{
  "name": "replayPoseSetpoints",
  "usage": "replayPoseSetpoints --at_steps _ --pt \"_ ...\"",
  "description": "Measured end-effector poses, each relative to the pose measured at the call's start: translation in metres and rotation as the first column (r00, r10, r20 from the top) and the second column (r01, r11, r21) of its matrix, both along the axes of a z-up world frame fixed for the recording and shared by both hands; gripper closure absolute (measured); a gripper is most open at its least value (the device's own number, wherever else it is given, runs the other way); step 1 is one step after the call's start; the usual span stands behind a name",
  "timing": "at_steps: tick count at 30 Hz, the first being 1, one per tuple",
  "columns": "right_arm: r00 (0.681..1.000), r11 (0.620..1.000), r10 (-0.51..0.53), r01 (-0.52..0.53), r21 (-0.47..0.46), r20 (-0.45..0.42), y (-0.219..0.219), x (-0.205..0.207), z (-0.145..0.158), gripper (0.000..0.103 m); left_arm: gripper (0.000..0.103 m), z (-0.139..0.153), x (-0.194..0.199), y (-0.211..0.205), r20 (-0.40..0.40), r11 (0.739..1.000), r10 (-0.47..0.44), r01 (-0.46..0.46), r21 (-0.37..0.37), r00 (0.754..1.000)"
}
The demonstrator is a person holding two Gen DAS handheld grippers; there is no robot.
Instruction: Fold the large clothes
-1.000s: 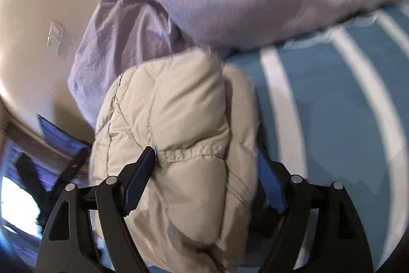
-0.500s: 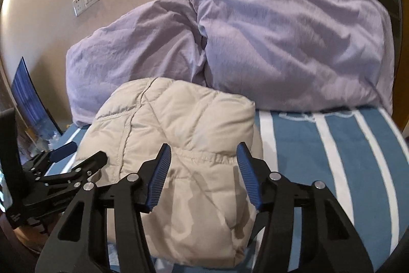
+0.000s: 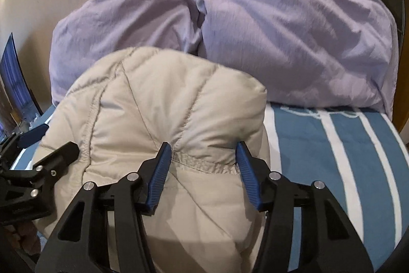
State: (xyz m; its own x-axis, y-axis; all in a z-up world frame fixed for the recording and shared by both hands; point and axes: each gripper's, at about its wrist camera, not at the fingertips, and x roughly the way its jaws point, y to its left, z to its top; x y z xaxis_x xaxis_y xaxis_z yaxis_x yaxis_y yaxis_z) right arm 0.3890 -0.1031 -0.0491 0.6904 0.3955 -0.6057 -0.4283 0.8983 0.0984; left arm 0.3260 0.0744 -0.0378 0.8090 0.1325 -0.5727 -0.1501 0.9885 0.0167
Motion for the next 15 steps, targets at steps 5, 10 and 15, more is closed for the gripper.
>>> replayPoseSetpoints --at_steps 5,10,15 --pt "0.999 1.000 0.004 -0.004 0.008 -0.044 0.001 0.010 -0.011 0.048 0.006 -0.008 0.005 -0.001 0.006 1.000 -0.008 0.008 0.001 1.000" --pt "0.997 0.999 0.001 0.002 0.034 -0.072 0.001 0.015 -0.020 0.048 0.004 -0.013 0.009 -0.002 0.011 1.000 -0.005 0.005 0.000 1.000" --pt "0.996 0.999 -0.007 0.010 0.038 -0.085 -0.002 0.012 -0.012 0.044 0.004 -0.008 0.001 -0.005 0.010 1.000 0.006 -0.007 0.020 1.000"
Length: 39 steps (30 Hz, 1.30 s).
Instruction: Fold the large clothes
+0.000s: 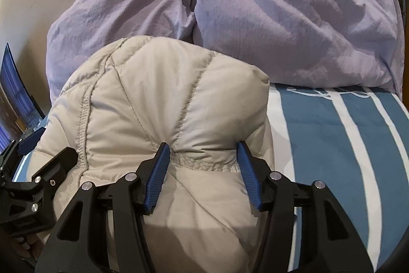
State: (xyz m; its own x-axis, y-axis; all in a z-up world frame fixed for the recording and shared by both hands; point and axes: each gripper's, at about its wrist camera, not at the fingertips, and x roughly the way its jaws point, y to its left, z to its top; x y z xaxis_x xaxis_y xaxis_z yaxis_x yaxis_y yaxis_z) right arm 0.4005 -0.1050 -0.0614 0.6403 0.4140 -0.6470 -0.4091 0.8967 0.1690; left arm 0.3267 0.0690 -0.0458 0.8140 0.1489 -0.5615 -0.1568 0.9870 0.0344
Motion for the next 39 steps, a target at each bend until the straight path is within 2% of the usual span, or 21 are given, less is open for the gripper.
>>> replayPoseSetpoints --at_steps 1,3,7,15,21,28,39 --pt "1.000 1.000 -0.004 0.004 -0.002 0.000 -0.003 -0.004 0.004 0.041 0.004 0.002 -0.004 0.001 0.003 1.000 0.001 -0.001 -0.008 1.000" --pt "1.000 1.000 -0.023 0.023 -0.002 0.000 -0.011 -0.015 0.014 0.015 0.004 0.008 -0.020 0.003 0.009 1.000 0.011 -0.011 -0.028 1.000" --pt "1.000 0.999 -0.030 0.030 0.011 0.002 -0.030 -0.045 0.037 0.002 0.003 0.019 -0.057 0.005 0.023 0.999 0.018 -0.017 -0.051 1.000" --pt "1.000 0.999 -0.001 0.000 -0.051 -0.019 -0.048 -0.120 0.056 0.001 0.002 0.031 -0.139 -0.004 0.006 0.998 0.016 -0.016 -0.061 1.000" --pt "0.999 0.998 0.013 -0.014 -0.057 -0.030 -0.054 -0.172 0.057 0.001 0.002 0.024 -0.187 -0.011 -0.045 0.988 0.030 -0.037 -0.147 0.999" --pt "0.999 0.998 0.015 -0.018 -0.066 -0.047 -0.058 -0.205 0.057 0.001 0.002 0.024 -0.219 -0.024 -0.046 0.988 0.017 -0.024 -0.156 0.999" --pt "0.998 0.999 0.019 -0.022 -0.046 -0.067 -0.064 -0.227 0.060 0.001 0.002 0.026 -0.237 -0.027 -0.044 0.980 0.001 -0.009 -0.197 0.999"
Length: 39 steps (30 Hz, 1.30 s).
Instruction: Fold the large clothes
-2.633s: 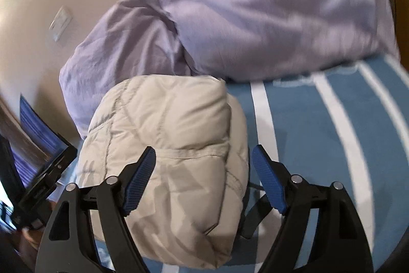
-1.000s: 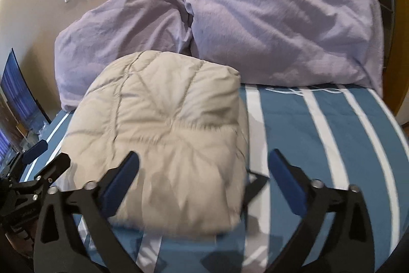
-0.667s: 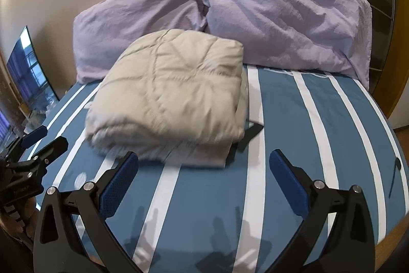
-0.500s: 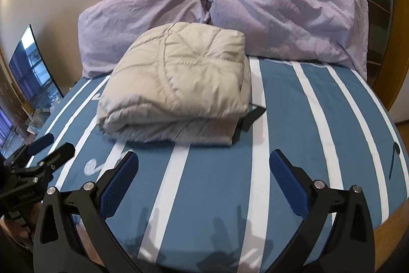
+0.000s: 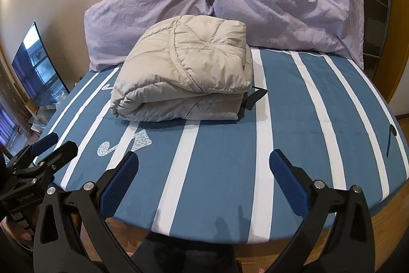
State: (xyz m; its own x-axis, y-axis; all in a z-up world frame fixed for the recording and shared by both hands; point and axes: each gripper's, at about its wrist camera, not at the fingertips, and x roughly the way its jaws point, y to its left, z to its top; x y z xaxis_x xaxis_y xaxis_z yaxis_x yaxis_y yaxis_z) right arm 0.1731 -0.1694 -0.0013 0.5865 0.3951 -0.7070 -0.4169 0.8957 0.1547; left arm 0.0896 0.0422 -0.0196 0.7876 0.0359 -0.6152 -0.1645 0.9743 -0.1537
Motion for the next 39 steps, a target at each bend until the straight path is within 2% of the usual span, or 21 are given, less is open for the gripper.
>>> replayPoseSetpoints --at_steps 39 --pt "1.000 1.000 -0.002 0.003 0.023 -0.016 0.000 -0.009 0.002 0.001 0.002 0.005 0.004 -0.012 0.005 0.997 -0.032 0.032 -0.072 0.999"
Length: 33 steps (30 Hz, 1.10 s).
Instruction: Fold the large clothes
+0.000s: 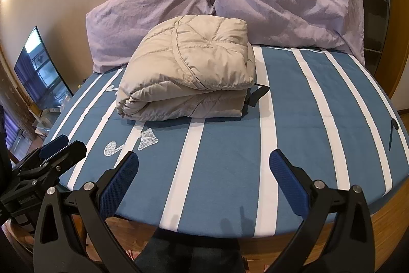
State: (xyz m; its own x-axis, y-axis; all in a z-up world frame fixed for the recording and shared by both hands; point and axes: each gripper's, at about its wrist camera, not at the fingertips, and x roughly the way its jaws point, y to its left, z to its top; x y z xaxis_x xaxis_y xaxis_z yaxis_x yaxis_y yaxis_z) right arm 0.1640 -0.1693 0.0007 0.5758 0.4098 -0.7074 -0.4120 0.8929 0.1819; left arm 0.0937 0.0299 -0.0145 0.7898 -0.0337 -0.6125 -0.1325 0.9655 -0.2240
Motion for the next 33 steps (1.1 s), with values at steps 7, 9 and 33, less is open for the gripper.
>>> replayPoseSetpoints --at_steps 7,9,33 --pt "1.000 1.000 0.006 -0.006 0.004 -0.007 0.0009 0.0020 -0.0015 0.001 0.002 -0.0007 0.0001 0.0005 -0.003 1.000 0.002 -0.002 0.000 1.000" --pt "1.000 1.000 0.008 -0.008 0.003 -0.009 0.0012 0.0022 -0.0021 0.001 0.002 -0.0014 0.0008 0.0014 -0.004 1.000 0.002 -0.002 -0.001 1.000" --pt "1.000 1.000 0.005 -0.005 0.006 -0.017 0.0014 0.0043 -0.0057 0.001 0.002 -0.0039 0.0044 0.0045 -0.007 1.000 0.009 -0.009 0.000 1.000"
